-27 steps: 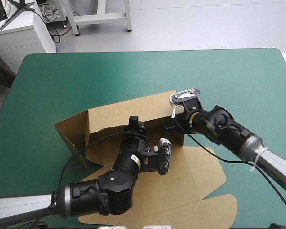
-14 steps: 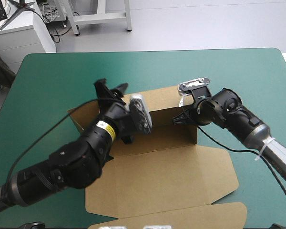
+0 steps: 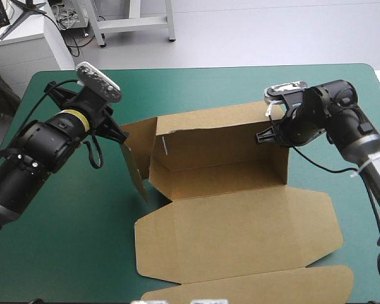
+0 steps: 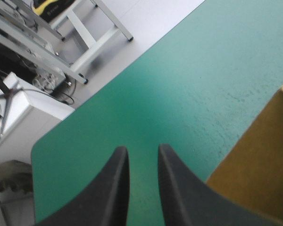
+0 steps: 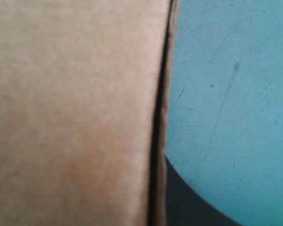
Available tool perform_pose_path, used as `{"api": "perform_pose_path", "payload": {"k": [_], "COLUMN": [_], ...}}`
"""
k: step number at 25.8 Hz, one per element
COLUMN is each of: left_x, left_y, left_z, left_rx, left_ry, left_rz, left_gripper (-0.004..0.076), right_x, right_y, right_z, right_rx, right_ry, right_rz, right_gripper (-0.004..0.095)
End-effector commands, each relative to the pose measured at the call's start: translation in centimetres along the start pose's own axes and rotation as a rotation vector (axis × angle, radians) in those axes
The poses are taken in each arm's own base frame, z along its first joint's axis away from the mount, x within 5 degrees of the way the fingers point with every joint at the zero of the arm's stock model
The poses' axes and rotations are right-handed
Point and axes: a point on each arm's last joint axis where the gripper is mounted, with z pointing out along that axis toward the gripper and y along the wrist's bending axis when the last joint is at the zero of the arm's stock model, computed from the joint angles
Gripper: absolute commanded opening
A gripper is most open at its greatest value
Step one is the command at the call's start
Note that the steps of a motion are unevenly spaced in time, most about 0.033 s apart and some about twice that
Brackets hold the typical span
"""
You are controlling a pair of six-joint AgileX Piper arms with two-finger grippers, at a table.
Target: Fold the box
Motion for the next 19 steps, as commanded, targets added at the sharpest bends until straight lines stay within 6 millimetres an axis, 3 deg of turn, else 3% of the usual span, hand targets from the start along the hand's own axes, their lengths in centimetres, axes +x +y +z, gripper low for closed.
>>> {"api": "perform_pose_path", "payload": {"k": [1,5,13,16,19], "left_x": [-0.3,1.0,5.1,9.1,12.1], "left_y": [2.5,3.2,1.9,-0.5,-2.1], "left_z": [-1.2,-0.7,-1.5,-4.2,-6.8], "left_rx": [0.012,0.090,0.114,0.116,0.108], "left_ry": [-0.088,-0.060,-0.079,-0.149,-0.182], "left_rz": [-0.103,-0.159,-0.228,-0.310,-0.317], "left_gripper": [0.0123,-0.0010,-0.0006,-0.0010,-0.0010], "right_x": [-1.5,-3.2,-5.3,-5.5,-4.9], "right_y": [-1.5,-2.1,-2.4,-2.4,-2.4], "right_z": [-0.3,2.7,10.1,13.8,16.1], "right_rx": [-0.022,-0.045,-0.058,-0.071,-0.080], "right_ry": [-0.032,0.016,0.137,0.187,0.272], "right_rz": [0.004,0.002,-0.014,-0.011,-0.029], "right_gripper": [-0.0020,-0.0020,-0.0020,-0.0020,-0.0020]}}
